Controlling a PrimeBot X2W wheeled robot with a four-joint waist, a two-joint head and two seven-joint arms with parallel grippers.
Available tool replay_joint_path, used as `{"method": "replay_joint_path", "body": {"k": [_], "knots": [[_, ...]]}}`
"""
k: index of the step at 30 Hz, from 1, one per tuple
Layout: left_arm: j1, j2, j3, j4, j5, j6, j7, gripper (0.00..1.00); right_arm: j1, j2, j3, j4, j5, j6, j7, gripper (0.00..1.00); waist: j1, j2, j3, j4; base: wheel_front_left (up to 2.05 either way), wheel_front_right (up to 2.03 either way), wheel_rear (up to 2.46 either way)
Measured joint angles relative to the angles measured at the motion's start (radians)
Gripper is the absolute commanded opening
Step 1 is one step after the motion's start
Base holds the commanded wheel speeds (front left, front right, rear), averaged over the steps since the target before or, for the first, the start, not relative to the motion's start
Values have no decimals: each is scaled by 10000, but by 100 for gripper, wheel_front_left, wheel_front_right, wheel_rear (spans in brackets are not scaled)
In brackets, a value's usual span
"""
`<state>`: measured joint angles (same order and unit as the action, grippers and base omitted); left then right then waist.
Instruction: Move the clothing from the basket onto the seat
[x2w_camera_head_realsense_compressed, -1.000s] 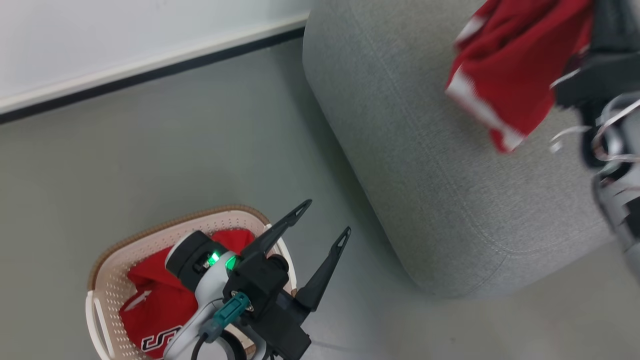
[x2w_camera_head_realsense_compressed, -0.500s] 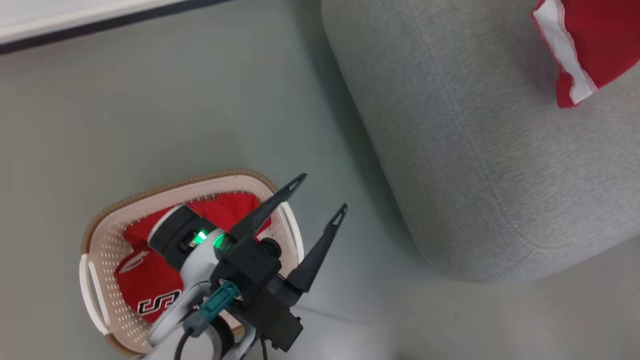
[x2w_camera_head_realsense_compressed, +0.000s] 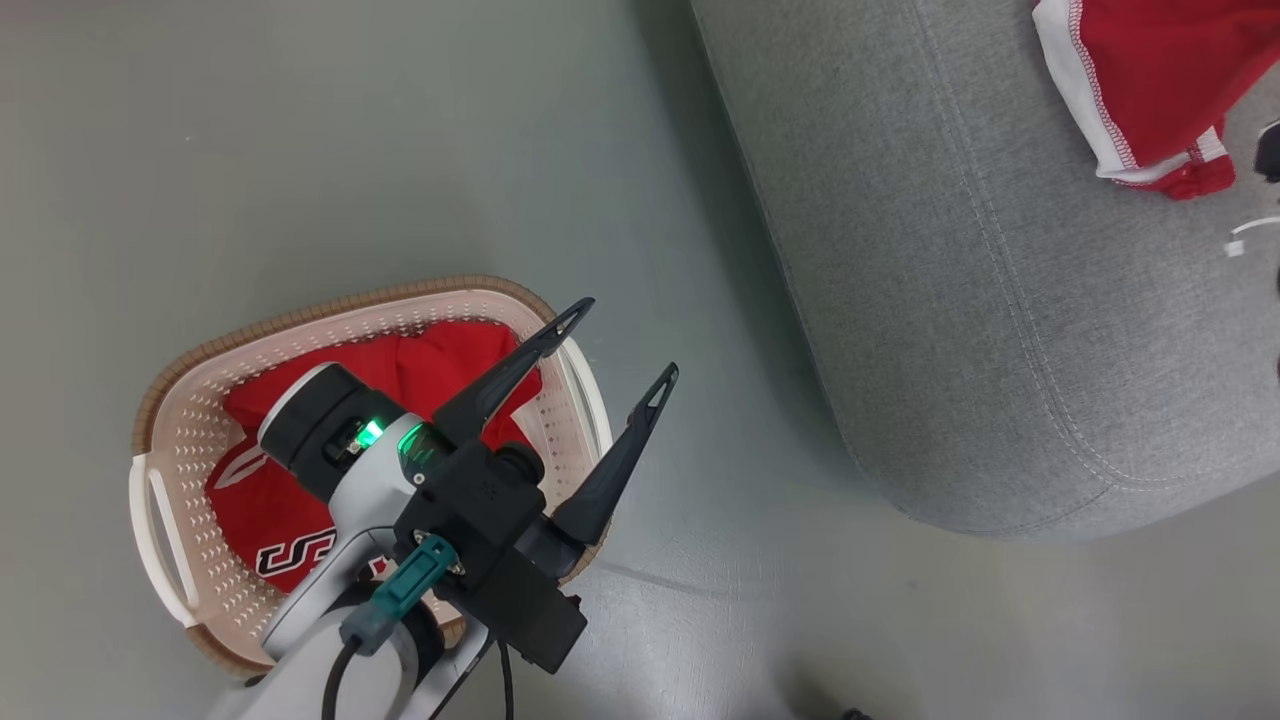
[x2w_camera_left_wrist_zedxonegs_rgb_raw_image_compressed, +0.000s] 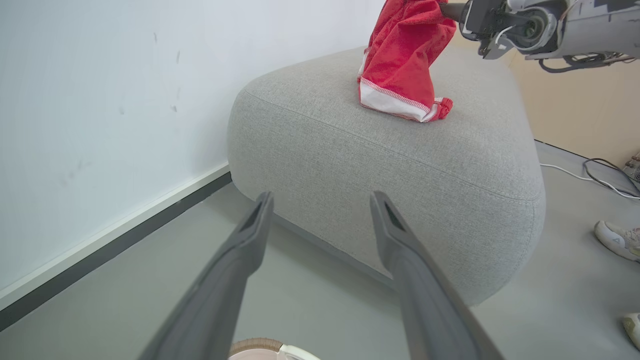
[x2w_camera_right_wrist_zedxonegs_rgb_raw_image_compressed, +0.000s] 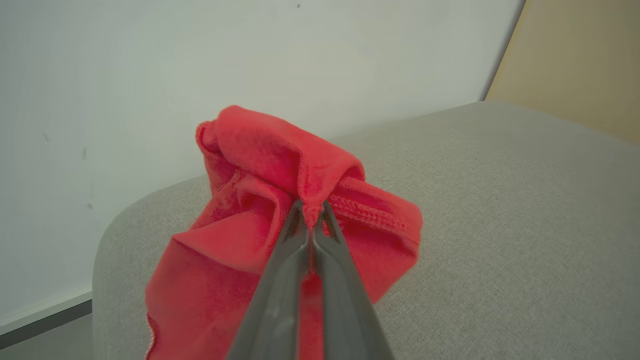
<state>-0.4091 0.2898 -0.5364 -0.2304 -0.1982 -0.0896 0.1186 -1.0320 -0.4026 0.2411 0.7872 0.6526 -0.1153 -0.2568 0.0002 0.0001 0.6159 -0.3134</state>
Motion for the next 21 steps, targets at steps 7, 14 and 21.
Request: {"method": "replay_joint_path", "body": {"k": [7,14,21], "knots": [[-34,38,15,284,-2,-75,-19,100,9,276,4,608,54,58,2,2,-2,-1,-79,2,0,0,0],[-34,-73,-23,602,-29,-75,-205,100,28,355,155,965,-132,201,2,100,-2,0,-434,4,0,0,0],[-7,-157,-17,959,-245,-73,-428,100,541,568,420,1020,-389,360,2,100,-2,-1,-880,24,0,0,0]]}}
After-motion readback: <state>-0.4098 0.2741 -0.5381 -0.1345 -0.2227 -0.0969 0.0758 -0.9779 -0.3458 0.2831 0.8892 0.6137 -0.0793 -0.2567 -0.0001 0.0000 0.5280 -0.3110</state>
